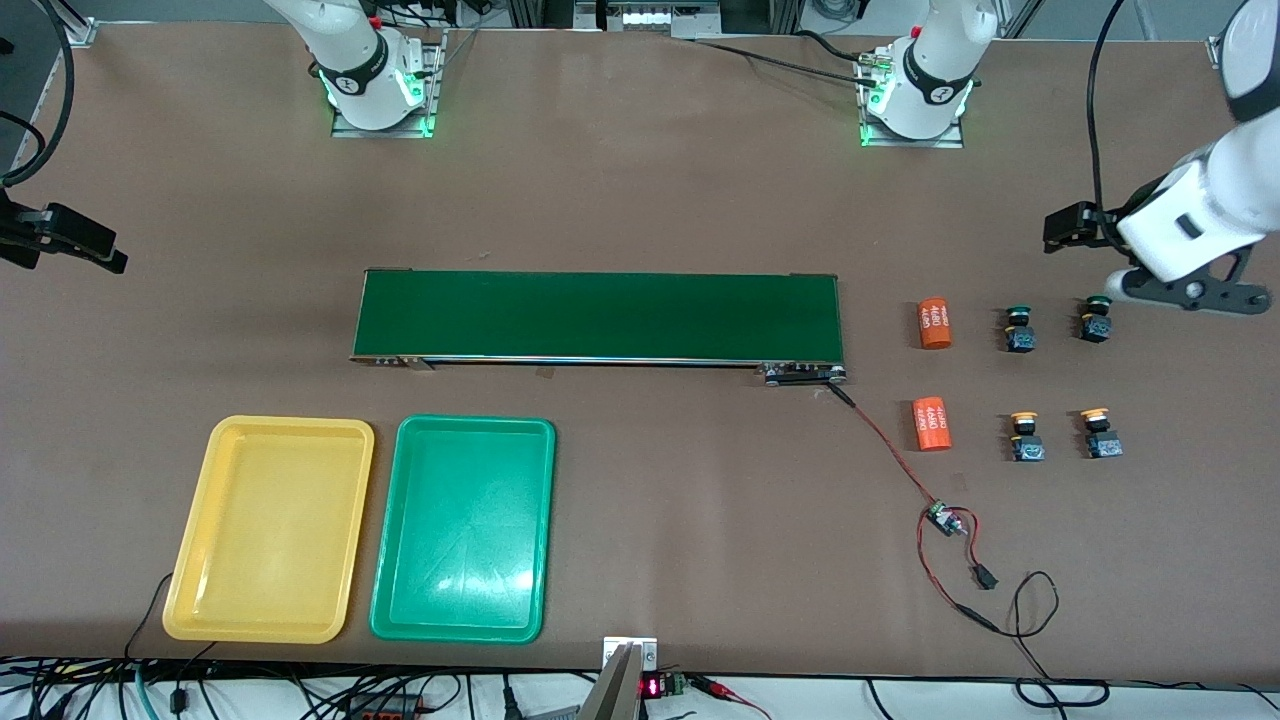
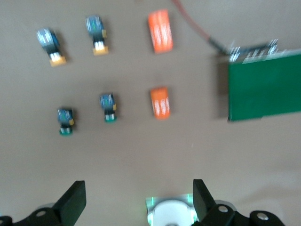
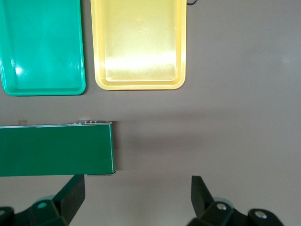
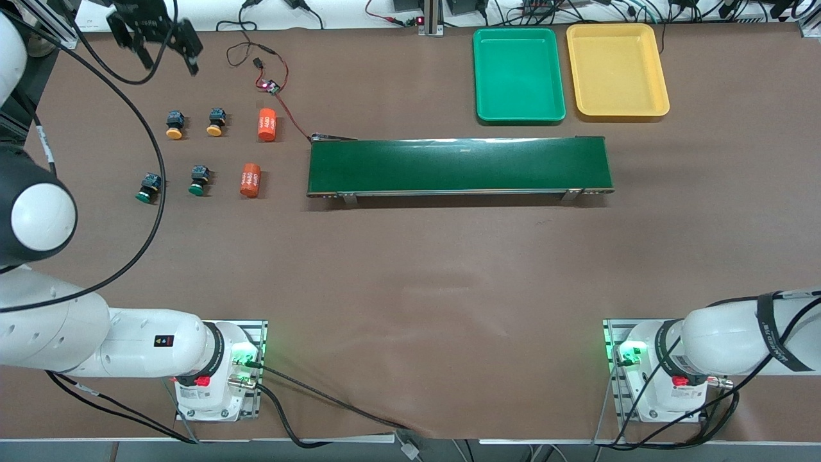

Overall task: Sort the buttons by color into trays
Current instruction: 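Move the left gripper toward the first orange cylinder, then grasp the orange cylinder with the left gripper and lift it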

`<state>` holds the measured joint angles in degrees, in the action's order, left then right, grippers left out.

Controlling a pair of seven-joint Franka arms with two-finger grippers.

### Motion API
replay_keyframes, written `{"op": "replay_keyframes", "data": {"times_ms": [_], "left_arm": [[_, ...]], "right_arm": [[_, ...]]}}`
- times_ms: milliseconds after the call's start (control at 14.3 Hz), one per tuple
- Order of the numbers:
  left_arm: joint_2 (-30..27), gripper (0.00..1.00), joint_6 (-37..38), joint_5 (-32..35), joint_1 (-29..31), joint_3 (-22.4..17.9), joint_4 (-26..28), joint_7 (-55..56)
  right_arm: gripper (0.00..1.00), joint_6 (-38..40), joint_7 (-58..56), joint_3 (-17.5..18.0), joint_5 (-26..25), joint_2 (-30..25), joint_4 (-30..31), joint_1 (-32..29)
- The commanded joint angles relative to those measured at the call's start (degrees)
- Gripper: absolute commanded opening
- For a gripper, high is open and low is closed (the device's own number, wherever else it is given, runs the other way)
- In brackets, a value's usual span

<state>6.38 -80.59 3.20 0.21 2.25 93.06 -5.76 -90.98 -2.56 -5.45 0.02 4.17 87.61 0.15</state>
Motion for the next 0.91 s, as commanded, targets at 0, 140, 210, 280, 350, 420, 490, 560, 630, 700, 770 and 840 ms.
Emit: {"op": "replay_keyframes", "data": {"times_ms": [0, 140, 210, 280, 350, 420, 490, 560, 630, 700, 770, 840], "left_arm": [[2.4, 1.0, -1.1, 1.3, 0.3, 0.1, 1.6, 1.6], [1.4, 1.0, -9.2, 1.2, 0.3, 0.4, 9.4, 4.2], [0.3, 1.0, -14.2, 1.3, -0.1, 0.5, 13.7, 5.6], [-0.1, 1.0, -18.2, 1.3, -0.3, 0.5, 16.6, 7.1], [-0.1, 1.0, -22.0, 1.2, -0.4, 0.6, 19.2, 7.5], [-0.1, 1.0, -26.7, 1.2, -0.4, 0.6, 22.5, 7.6], [-0.1, 1.0, -31.8, 1.1, -0.4, 0.7, 26.0, 7.6], [-0.1, 1.0, -36.5, 1.1, -0.4, 1.0, 29.4, 7.9], [0.0, 1.0, -41.9, 1.1, -0.4, 1.3, 33.2, 9.4], [0.3, 1.0, -47.3, 1.1, -0.4, 1.9, 36.8, 10.8], [1.8, 1.0, -51.1, 1.2, -0.4, 2.1, 38.6, 11.1], [3.5, 1.0, -53.0, 1.2, -0.4, 2.2, 39.0, 11.2]], "right_arm": [[1.0, -0.3, 0.6, 0.1, -0.4, -0.7, 0.5, -0.2], [1.0, -0.6, 0.6, 0.0, -0.4, -0.7, 0.6, -0.2], [1.0, -0.7, 0.6, 0.0, -0.3, -0.6, 0.6, -0.3], [1.0, -0.9, 0.6, -0.2, -0.3, -0.6, 0.6, -0.4], [1.0, -1.1, 0.6, -0.2, -0.3, -0.5, 0.7, -0.5], [1.0, -1.4, 0.6, -0.3, -0.3, -0.5, 0.8, -0.5], [1.0, -1.4, 0.6, -0.3, -0.3, -0.5, 0.9, -0.5], [1.0, -1.4, 0.6, -0.3, -0.3, -0.5, 0.9, -0.5], [1.0, -1.4, 0.6, -0.3, -0.3, -0.5, 0.9, -0.5], [1.0, -1.4, 0.6, -0.4, -0.1, -0.4, 0.9, -0.7], [1.0, -1.5, 0.6, -0.4, 0.0, -0.2, 0.9, -1.0], [1.0, -1.6, 0.6, -0.4, 0.1, -0.2, 0.9, -1.1]]}}
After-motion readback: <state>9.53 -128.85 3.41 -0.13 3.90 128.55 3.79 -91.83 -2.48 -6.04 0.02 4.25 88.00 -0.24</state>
